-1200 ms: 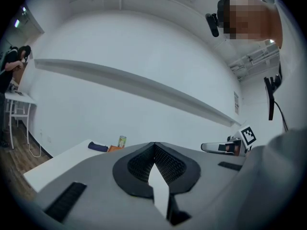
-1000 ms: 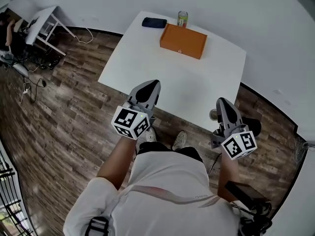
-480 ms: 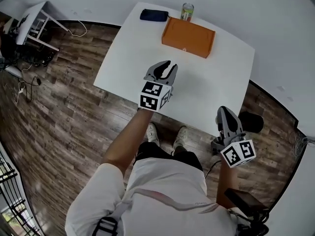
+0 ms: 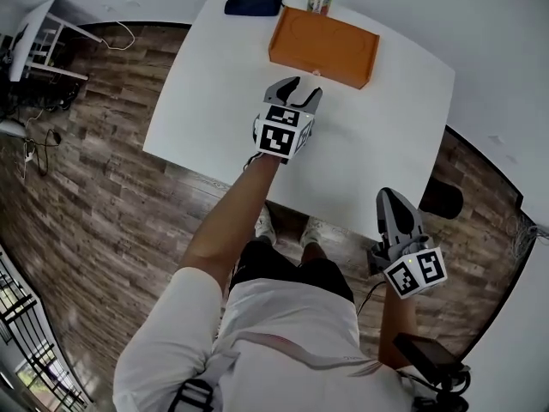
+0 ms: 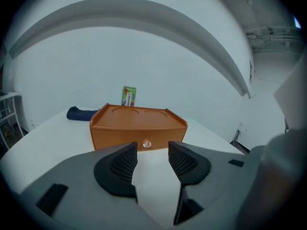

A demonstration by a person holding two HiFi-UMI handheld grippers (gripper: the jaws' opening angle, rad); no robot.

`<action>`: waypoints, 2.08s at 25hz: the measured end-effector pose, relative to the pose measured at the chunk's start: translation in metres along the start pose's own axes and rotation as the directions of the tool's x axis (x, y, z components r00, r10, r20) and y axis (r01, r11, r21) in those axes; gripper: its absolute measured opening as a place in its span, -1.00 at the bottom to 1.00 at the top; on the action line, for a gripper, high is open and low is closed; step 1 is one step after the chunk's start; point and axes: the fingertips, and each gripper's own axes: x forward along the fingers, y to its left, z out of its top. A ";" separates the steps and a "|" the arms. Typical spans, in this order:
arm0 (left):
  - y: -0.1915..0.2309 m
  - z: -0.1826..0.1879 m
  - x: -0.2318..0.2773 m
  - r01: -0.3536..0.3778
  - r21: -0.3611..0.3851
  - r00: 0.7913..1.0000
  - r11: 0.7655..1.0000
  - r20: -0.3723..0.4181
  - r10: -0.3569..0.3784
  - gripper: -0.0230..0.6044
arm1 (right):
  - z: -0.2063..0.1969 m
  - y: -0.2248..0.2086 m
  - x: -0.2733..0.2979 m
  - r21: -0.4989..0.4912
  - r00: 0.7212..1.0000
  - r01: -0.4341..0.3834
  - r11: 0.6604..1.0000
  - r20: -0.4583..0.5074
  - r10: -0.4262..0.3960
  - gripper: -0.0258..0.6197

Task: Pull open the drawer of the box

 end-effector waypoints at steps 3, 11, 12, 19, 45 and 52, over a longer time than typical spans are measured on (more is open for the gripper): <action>0.003 -0.010 0.025 0.005 -0.014 0.999 1.000 -0.044 -0.005 -0.25 | -0.008 -0.010 0.005 0.012 1.000 0.008 1.000 -0.018 -0.008 -0.92; 0.009 -0.013 0.058 -0.017 -0.029 0.997 0.999 -0.070 0.015 -0.25 | -0.027 -0.026 0.017 0.053 0.999 0.020 0.998 -0.049 -0.018 -0.92; 0.010 -0.012 0.059 -0.022 -0.029 0.997 0.999 -0.069 0.020 -0.25 | -0.027 -0.027 0.018 0.056 0.999 0.021 0.998 -0.050 -0.018 -0.92; 0.016 -0.010 0.062 -0.054 -0.071 0.994 0.996 -0.094 0.047 -0.49 | -0.029 -0.035 0.019 0.070 0.998 0.033 0.997 -0.058 -0.029 -0.92; 0.012 -0.021 0.054 -0.072 -0.105 0.987 0.992 -0.153 0.056 -0.67 | -0.037 -0.030 0.015 0.088 0.998 0.017 0.996 -0.062 -0.012 -0.92; 0.005 -0.034 0.040 -0.080 -0.130 0.985 0.988 -0.166 0.058 -0.67 | -0.038 -0.023 0.009 0.085 0.998 0.000 0.996 -0.058 0.005 -0.92</action>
